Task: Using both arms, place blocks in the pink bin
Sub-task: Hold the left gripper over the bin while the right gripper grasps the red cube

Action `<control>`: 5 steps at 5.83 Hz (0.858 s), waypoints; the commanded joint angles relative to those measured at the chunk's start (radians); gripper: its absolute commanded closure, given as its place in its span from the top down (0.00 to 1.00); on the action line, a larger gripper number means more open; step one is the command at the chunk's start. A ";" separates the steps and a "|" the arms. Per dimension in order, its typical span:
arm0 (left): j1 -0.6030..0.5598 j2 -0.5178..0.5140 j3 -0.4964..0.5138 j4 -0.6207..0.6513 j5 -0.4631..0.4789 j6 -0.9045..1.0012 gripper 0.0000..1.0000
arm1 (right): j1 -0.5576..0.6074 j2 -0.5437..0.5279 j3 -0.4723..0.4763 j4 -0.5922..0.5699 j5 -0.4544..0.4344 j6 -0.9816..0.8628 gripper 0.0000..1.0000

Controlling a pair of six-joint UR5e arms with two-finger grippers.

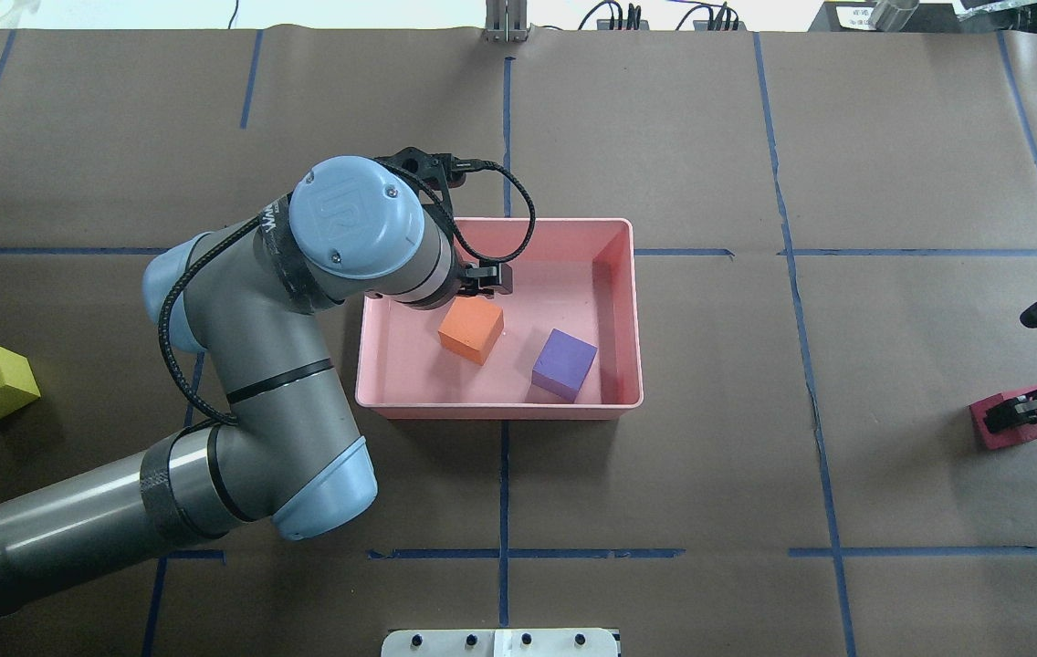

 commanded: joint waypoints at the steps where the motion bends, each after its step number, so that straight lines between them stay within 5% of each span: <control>1: -0.001 0.002 -0.013 0.003 -0.008 0.012 1.00 | -0.001 0.016 0.069 -0.008 0.015 0.003 0.35; 2: -0.009 0.007 -0.025 0.009 -0.035 0.027 1.00 | 0.002 0.068 0.120 -0.067 0.018 0.018 0.35; 5: -0.148 0.144 -0.124 0.090 -0.232 0.339 1.00 | -0.001 0.472 0.176 -0.525 0.033 0.184 0.35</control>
